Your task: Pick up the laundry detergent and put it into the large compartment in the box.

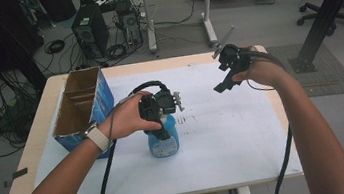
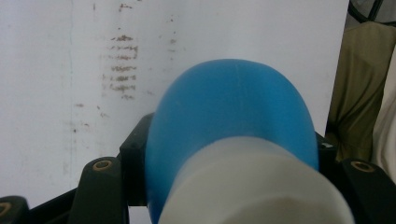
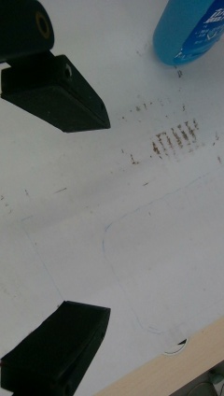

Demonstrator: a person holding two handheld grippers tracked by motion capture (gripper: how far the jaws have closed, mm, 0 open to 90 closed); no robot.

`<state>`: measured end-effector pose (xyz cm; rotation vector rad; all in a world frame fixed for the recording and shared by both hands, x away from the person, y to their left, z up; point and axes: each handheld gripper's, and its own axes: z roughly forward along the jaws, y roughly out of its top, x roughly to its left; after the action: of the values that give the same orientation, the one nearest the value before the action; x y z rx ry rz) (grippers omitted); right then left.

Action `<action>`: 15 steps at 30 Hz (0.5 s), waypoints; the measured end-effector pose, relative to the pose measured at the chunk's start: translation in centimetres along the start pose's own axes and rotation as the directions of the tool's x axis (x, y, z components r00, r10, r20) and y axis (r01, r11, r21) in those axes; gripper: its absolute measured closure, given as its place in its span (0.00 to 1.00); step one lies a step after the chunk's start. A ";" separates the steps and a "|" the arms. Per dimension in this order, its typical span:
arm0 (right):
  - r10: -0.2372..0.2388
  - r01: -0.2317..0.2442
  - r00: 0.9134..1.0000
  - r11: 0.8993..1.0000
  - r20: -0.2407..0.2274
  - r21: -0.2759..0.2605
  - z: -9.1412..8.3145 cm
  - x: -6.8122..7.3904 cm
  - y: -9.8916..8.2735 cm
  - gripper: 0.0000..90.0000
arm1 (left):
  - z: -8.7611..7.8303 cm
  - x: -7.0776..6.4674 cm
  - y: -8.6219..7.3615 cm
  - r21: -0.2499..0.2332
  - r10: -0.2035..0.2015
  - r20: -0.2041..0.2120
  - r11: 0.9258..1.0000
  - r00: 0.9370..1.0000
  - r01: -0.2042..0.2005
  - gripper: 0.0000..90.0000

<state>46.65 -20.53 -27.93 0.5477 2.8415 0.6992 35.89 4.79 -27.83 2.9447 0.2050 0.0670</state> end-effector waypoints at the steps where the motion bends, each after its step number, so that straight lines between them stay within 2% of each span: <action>1: 0.000 0.000 1.000 1.000 0.000 0.001 0.0 0.0 0.0 0.10 | -0.2 0.0 0.0 0.002 -0.005 -0.001 1.000 1.000 0.005 0.42; 8: -0.002 0.002 1.000 1.000 0.002 -0.002 -0.2 0.1 0.0 0.10 | -1.8 0.1 -0.1 -0.002 -0.040 -0.017 0.999 0.999 0.040 0.42; 15: -0.002 0.002 1.000 1.000 0.005 -0.002 -0.3 0.2 -0.2 0.10 | -3.6 0.6 -0.6 -0.024 -0.100 -0.026 0.995 0.995 0.099 0.42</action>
<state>46.33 -20.76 -27.75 0.5461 2.8357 0.6991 36.23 6.09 -24.35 2.9073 0.3524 0.0946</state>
